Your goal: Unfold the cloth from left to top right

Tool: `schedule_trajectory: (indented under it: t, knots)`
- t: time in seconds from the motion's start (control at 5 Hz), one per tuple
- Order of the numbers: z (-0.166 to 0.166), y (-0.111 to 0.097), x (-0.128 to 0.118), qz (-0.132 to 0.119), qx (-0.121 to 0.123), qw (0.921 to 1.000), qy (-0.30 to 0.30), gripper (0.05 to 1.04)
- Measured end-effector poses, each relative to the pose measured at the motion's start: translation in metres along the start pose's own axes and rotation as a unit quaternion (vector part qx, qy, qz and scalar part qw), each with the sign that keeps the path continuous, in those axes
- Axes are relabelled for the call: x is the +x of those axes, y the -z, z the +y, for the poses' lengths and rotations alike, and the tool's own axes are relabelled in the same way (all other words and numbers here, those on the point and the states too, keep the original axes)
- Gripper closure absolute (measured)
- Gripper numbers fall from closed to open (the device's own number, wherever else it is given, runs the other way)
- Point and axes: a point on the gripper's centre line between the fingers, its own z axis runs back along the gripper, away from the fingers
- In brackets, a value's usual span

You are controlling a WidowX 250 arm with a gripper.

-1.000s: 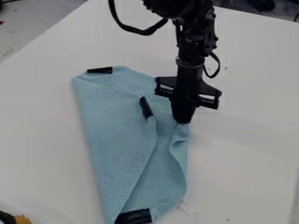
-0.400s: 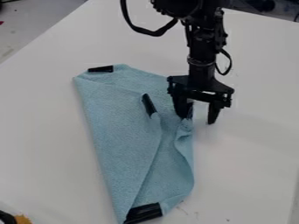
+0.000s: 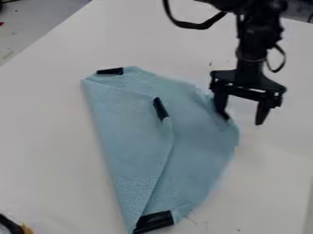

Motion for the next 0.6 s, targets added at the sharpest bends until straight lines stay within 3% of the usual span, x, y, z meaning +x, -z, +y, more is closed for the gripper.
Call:
schedule_trajectory:
  t: [0.4, 0.6]
  knots:
    - [-0.0179, -0.0107, 0.0162, -0.004, 0.024, 0.9994, 0.024, 0.083]
    - [-0.016, -0.0029, 0.0111, -0.004, 0.03, 0.9991, 0.029, 0.084]
